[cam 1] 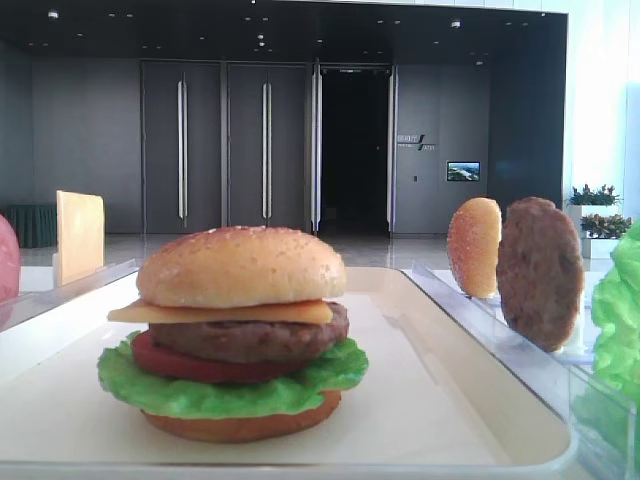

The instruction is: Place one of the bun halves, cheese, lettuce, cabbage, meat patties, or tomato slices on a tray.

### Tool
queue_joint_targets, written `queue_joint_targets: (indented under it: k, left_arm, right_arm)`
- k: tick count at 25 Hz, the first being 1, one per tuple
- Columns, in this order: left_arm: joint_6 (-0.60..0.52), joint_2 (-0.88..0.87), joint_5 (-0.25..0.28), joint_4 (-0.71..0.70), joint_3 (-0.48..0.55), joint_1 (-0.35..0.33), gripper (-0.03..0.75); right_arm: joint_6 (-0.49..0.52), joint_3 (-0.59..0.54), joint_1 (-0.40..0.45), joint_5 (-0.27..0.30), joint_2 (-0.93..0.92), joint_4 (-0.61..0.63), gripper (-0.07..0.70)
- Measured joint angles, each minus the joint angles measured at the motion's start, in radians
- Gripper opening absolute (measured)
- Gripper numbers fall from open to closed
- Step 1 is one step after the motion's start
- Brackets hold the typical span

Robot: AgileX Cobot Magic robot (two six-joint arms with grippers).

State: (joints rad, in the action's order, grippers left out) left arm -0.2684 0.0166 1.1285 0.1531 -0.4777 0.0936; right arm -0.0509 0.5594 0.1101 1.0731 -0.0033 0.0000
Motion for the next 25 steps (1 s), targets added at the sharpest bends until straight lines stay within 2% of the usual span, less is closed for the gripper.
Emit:
queue_joint_targets:
  k: [15,25]
  left_arm:
    - [0.000,0.000,0.000,0.000,0.000,0.000,0.580]
    - [0.000,0.000,0.000,0.000,0.000,0.000,0.580]
  right_arm:
    - [0.004,-0.051,0.000,0.055,-0.004,0.000,0.533]
    - [0.008,-0.052,0.000,0.057,-0.005,0.000,0.533]
